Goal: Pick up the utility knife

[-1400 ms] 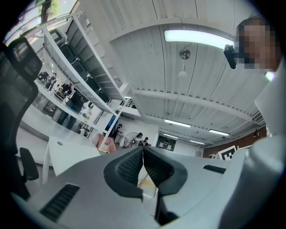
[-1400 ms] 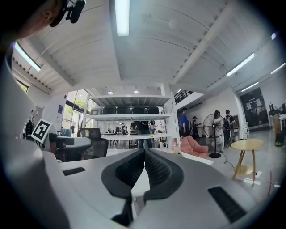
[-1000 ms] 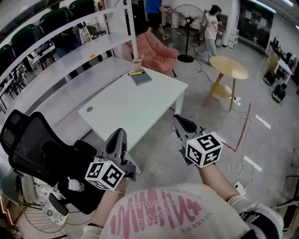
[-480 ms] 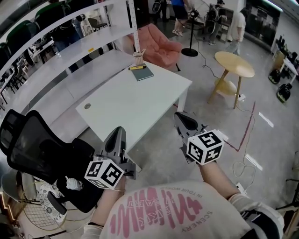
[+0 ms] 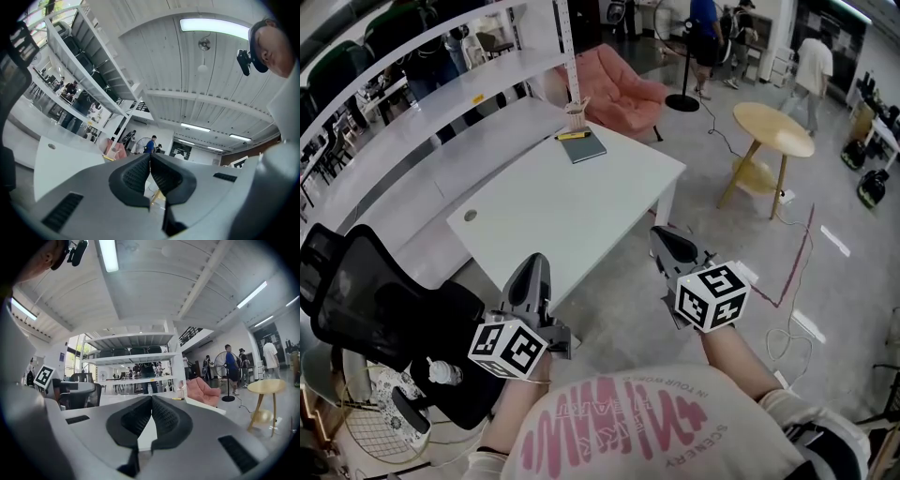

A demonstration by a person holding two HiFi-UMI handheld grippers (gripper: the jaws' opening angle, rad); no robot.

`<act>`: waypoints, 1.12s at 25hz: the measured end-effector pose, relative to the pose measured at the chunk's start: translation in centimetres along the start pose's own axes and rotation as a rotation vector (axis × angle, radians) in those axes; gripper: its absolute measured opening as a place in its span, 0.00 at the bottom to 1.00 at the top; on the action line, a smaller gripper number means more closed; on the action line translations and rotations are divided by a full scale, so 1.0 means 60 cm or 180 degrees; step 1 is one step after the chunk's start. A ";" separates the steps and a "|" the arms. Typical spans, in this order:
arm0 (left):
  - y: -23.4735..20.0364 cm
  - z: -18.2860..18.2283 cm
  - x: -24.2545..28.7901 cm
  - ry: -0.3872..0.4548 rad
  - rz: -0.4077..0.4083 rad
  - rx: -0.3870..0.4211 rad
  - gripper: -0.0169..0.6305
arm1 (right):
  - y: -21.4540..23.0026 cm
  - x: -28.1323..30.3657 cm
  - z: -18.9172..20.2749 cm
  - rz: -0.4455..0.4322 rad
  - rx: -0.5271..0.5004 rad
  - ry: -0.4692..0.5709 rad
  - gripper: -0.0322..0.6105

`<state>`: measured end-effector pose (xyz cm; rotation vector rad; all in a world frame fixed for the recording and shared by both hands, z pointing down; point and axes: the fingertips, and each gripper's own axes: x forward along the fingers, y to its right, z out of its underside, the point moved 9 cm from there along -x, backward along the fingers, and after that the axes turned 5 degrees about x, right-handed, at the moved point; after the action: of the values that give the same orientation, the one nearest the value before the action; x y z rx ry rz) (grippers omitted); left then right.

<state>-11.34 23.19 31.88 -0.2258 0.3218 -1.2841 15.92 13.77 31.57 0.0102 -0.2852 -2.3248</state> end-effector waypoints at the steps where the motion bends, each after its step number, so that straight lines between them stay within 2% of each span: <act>1: 0.001 0.004 0.004 -0.0006 0.0000 -0.0007 0.07 | 0.006 -0.001 0.001 0.0005 0.0004 -0.0006 0.07; 6: 0.005 0.028 0.012 -0.0100 0.0003 -0.0145 0.07 | 0.024 -0.010 0.010 0.0060 0.0033 -0.0038 0.07; 16: -0.009 0.037 0.044 -0.0209 0.0019 -0.0209 0.07 | 0.043 -0.009 0.019 0.0180 0.0061 -0.0114 0.07; 21: -0.031 0.039 0.098 -0.0233 0.0063 -0.0138 0.07 | 0.079 0.020 0.015 0.0276 0.0082 -0.0120 0.07; 28: -0.084 0.049 0.223 -0.0341 0.0159 -0.0191 0.07 | 0.139 0.129 0.004 0.0294 0.0185 -0.0156 0.07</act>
<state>-11.54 8.88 34.88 -0.3346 0.2729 -1.2094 16.40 2.69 34.15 -0.0306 -0.3701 -2.2269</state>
